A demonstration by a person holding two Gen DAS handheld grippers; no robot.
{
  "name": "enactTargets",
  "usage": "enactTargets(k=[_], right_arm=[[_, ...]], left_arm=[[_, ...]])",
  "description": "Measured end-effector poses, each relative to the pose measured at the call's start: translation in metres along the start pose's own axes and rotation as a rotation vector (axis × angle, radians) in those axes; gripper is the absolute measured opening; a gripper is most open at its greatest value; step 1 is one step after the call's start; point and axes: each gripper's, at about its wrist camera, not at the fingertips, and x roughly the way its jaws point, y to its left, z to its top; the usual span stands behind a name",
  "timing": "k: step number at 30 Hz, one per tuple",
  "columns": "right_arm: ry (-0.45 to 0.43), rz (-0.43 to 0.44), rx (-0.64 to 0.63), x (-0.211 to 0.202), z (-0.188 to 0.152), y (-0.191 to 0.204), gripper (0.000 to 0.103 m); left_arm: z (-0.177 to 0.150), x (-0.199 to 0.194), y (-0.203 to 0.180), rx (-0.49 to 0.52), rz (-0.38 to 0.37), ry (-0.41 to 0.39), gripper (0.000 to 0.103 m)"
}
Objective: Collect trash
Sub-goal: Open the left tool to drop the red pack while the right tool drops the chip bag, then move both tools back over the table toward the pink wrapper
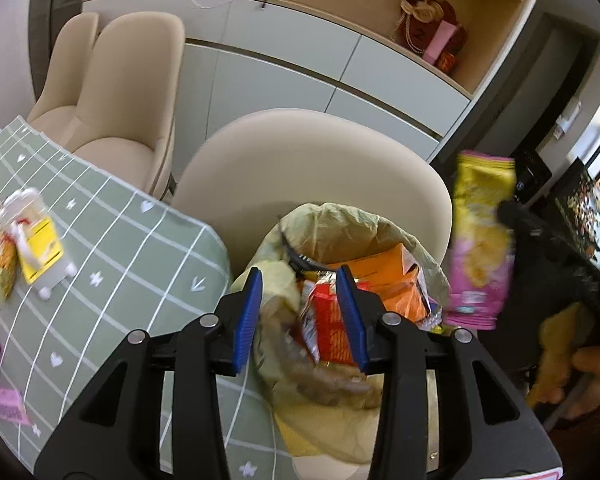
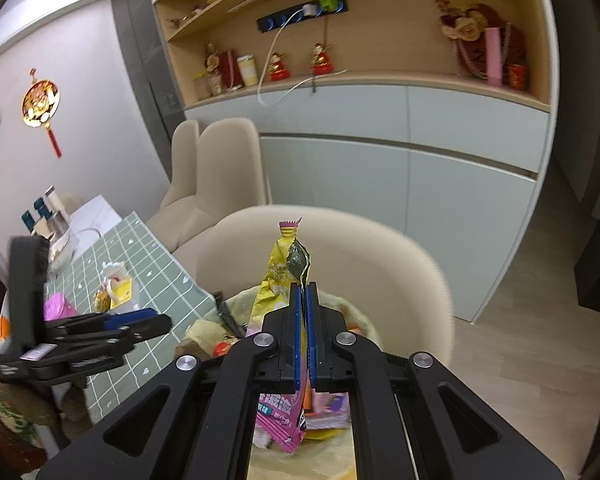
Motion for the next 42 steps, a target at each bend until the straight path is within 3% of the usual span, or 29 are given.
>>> enactTargets(k=[8, 16, 25, 28, 29, 38, 42], right_arm=[[0.149, -0.038, 0.019, 0.067, -0.025, 0.005, 0.005], [0.234, -0.075, -0.002, 0.082, -0.058, 0.007, 0.005], [0.123, -0.084, 0.056, 0.045, -0.053, 0.005, 0.008], [0.089, -0.087, 0.058, 0.03, -0.05, 0.008, 0.027], [0.075, -0.093, 0.059, 0.023, -0.05, 0.011, 0.029], [0.003, -0.113, 0.047, -0.018, -0.054, 0.049, 0.029], [-0.025, -0.105, 0.03, -0.029, -0.061, 0.077, 0.029]], left_arm=[[-0.028, -0.037, 0.018, -0.019, 0.021, -0.002, 0.038], [-0.053, -0.057, 0.051, -0.101, 0.056, 0.009, 0.039], [-0.074, -0.077, 0.074, -0.129, 0.084, 0.017, 0.039], [-0.084, -0.087, 0.085, -0.135, 0.094, 0.016, 0.043], [-0.087, -0.089, 0.088, -0.134, 0.098, 0.015, 0.043], [-0.119, -0.114, 0.136, -0.166, 0.15, -0.008, 0.043], [-0.132, -0.128, 0.162, -0.141, 0.17, -0.05, 0.048]])
